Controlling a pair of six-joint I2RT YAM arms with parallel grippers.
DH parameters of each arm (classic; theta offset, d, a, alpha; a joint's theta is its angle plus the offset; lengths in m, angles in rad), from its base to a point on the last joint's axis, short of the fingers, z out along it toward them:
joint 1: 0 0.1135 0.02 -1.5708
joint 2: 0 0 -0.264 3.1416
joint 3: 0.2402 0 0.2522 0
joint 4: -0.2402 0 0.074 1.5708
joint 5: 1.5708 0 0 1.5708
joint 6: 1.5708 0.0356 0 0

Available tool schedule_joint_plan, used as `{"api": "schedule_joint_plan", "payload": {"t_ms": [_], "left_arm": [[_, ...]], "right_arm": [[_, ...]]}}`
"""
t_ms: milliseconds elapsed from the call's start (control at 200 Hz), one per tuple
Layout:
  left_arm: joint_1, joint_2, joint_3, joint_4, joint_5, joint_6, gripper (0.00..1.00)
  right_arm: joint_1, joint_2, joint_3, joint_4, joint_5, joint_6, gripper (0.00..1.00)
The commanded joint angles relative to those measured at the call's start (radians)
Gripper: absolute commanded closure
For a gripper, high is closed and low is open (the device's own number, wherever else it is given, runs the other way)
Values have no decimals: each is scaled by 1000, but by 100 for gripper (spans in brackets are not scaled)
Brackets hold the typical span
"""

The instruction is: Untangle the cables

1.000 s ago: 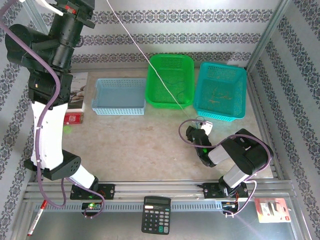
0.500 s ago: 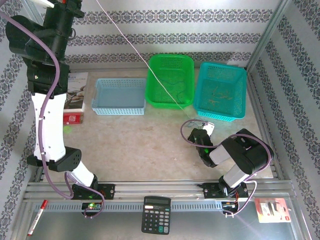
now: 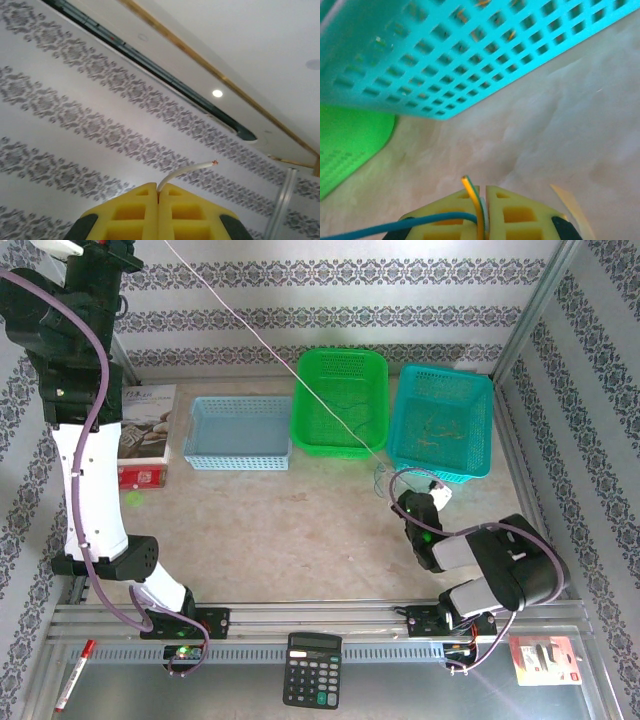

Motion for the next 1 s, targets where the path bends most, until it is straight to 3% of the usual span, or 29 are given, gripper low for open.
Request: {"api": "schedule_joint_plan", "payload": {"t_ms": [0, 345, 570, 734, 999], "left_arm": [[49, -31, -43, 47, -24, -12, 100], [193, -90, -240, 127, 2, -113, 100], [253, -109, -294, 157, 18, -148, 100], [255, -110, -318, 201, 72, -191, 100], [253, -116, -366, 306, 223, -313, 100]], "right_arm": [[-53, -63, -26, -107, -11, 113, 100], [-292, -288, 16, -391, -81, 153, 100], [-420, -263, 18, -419, -170, 144, 100], [-353, -232, 98, -375, -328, 1, 100], [-74, -270, 156, -398, -332, -133, 100]]}}
